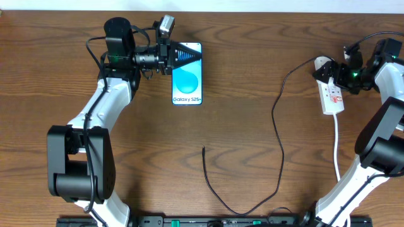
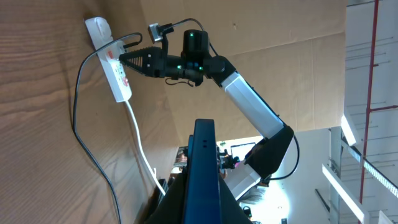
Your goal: Plug charger to phone and switch on socket
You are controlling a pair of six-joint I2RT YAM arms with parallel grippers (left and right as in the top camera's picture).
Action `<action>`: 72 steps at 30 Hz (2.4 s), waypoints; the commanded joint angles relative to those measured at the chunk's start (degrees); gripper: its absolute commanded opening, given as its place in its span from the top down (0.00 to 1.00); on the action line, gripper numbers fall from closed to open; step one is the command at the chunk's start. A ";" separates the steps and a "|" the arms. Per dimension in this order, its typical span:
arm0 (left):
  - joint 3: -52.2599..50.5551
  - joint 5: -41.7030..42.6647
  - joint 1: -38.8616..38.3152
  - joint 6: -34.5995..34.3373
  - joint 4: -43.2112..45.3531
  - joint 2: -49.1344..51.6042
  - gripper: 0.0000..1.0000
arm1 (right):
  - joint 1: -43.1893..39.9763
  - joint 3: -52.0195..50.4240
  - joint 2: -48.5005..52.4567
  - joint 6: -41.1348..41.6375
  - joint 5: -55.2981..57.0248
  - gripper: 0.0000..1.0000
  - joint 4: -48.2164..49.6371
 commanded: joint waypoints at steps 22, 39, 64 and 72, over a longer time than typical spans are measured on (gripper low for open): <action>0.44 2.19 0.02 0.35 0.44 -1.22 0.93 | 3.21 17.00 2.36 17.99 28.94 0.01 -21.70; 0.44 2.19 0.02 0.35 0.44 -1.22 0.93 | 4.55 28.94 -6.97 19.04 31.78 0.01 -36.76; 0.44 2.19 0.04 0.37 0.44 -1.22 0.93 | 14.23 3.41 -38.45 23.54 38.66 0.01 -33.86; 0.44 2.21 0.02 0.37 0.44 -1.22 0.93 | 15.50 -12.79 -48.65 24.02 38.05 0.01 -25.24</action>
